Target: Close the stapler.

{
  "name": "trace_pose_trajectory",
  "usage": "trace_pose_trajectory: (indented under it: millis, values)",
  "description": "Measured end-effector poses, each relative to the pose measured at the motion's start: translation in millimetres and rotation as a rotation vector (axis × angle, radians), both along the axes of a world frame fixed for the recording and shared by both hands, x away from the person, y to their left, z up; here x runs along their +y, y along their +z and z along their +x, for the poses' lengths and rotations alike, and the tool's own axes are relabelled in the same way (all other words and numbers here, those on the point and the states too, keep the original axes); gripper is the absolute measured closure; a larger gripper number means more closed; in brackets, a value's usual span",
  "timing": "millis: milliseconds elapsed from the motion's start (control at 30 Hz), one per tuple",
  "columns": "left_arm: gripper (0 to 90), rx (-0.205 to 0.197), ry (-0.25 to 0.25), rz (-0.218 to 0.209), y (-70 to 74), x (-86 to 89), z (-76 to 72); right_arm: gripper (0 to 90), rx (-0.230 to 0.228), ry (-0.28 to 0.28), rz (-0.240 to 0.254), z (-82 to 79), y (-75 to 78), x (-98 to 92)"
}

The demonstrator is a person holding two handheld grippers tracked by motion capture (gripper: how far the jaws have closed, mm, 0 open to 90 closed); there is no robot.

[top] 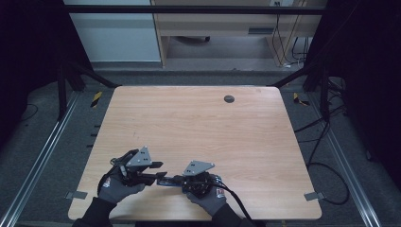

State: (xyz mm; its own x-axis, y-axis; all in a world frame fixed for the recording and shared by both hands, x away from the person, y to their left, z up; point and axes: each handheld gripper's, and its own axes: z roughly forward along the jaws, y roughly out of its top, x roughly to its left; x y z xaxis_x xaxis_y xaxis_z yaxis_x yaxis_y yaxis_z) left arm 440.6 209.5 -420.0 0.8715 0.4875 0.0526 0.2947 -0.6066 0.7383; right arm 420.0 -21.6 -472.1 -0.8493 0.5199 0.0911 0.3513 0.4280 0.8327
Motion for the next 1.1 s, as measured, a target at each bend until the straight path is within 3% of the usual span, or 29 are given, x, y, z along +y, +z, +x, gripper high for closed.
trace_pose_trajectory:
  millis: [167,300,500,733,1100]
  values:
    - [61.7,-0.028,0.121,-0.039,-1.1,10.0,3.7,90.0,-0.001,0.001,0.000,-0.1,0.5,-0.6]
    - [62.5,-0.051,0.199,-0.044,-3.8,16.0,5.0,90.0,0.000,-0.002,0.003,-0.3,1.3,-1.5]
    - [63.3,-0.050,0.262,-0.047,-11.1,20.6,5.9,90.0,-0.002,-0.002,0.003,-0.6,2.1,-3.1]
    - [63.2,-0.049,0.272,-0.027,-17.9,21.5,5.0,90.0,-0.006,-0.002,0.007,-0.6,3.9,-6.3]
    - [63.2,-0.053,0.336,-0.041,-26.7,24.9,2.9,90.0,-0.010,-0.012,0.023,-1.8,7.9,-13.0]
